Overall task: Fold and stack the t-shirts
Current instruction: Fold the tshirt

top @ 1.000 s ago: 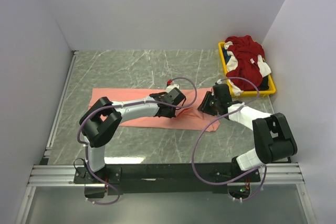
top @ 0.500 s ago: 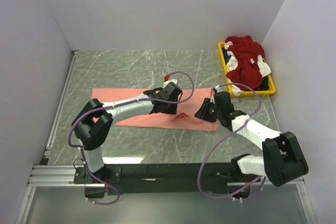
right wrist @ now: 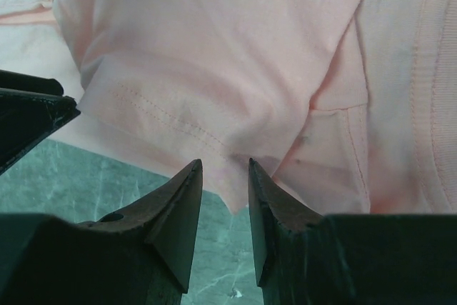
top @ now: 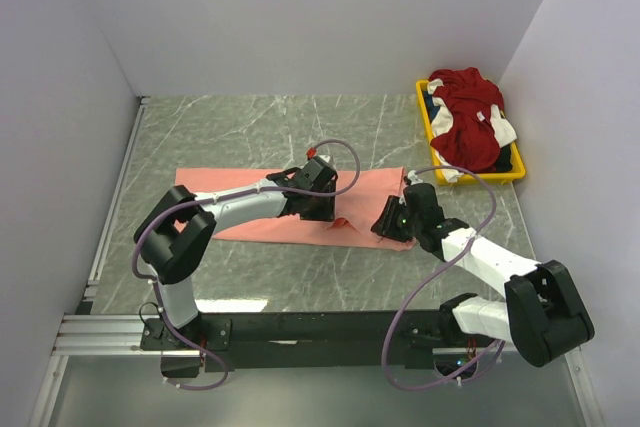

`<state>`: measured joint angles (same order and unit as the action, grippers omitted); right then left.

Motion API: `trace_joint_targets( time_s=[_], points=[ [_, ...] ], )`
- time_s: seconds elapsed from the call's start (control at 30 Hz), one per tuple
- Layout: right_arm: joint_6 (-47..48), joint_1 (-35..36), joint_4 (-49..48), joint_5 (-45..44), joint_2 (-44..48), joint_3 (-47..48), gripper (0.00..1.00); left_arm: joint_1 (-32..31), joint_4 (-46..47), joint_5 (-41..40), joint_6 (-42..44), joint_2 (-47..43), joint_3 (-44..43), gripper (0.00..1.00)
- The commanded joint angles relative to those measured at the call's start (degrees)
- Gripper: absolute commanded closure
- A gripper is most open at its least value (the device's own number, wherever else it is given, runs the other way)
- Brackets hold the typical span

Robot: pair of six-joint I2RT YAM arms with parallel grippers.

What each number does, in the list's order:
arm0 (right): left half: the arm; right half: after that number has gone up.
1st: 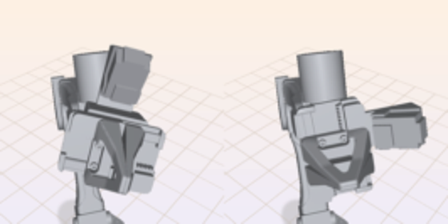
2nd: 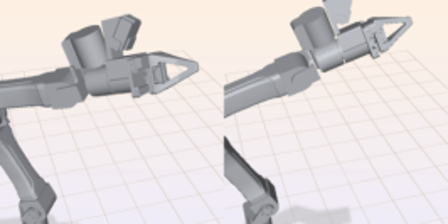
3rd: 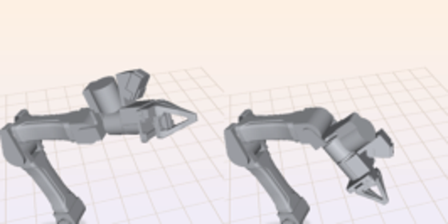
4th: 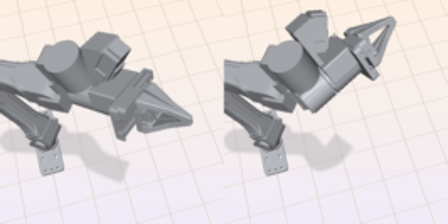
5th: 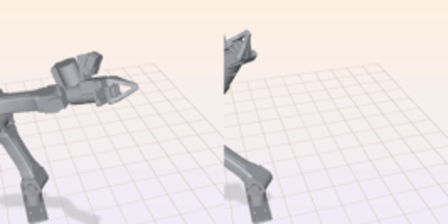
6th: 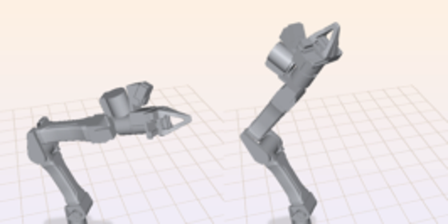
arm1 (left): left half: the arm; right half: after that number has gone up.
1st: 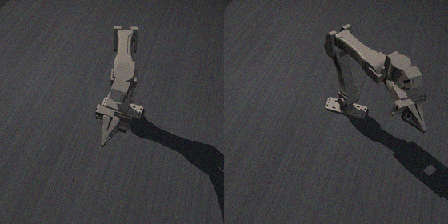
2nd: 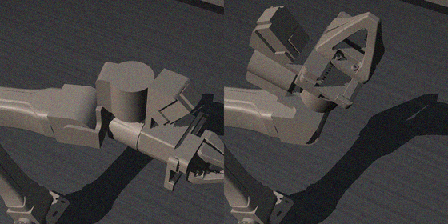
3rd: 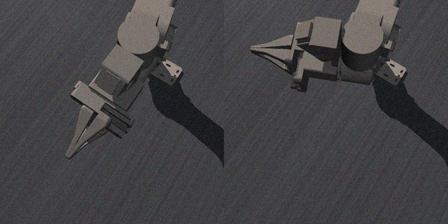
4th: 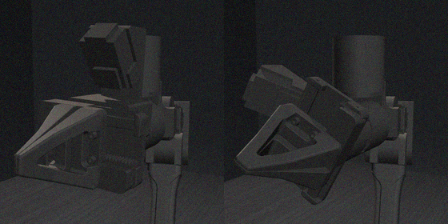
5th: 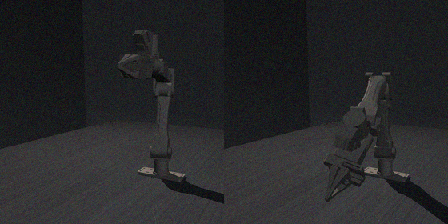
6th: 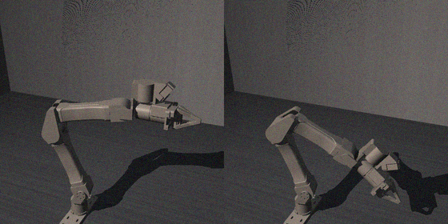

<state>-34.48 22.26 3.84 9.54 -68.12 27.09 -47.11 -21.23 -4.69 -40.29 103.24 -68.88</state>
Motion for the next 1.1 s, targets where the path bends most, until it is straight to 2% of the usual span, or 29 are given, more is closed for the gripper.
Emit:
trace_joint_targets(
  time_s=[0.0,0.23,0.57,0.8,1.07],
  points=[
    [-0.1,0.3,0.0,-1.7,2.0,0.4,0.61,0.0,4.3,4.1,-1.4,0.5,0.1,0.53],
    [0.2,0.3,1.2,-2.6,2.5,0.9,0.61,0.5,4.7,4.2,-2.6,2.8,0.4,0.62],
    [0.0,0.2,0.7,-2.5,1.8,1.3,0.61,0.7,3.5,1.6,-2.4,2.6,1.1,0.58],
    [0.2,0.3,1.0,-3.1,1.5,1.5,0.61,0.7,2.2,-0.2,-2.0,3.2,0.6,0.6],
    [0.4,0.3,1.5,-3.4,1.6,2.0,0.6,0.7,0.1,-3.1,-1.3,3.0,-0.1,0.7]
  ],
)
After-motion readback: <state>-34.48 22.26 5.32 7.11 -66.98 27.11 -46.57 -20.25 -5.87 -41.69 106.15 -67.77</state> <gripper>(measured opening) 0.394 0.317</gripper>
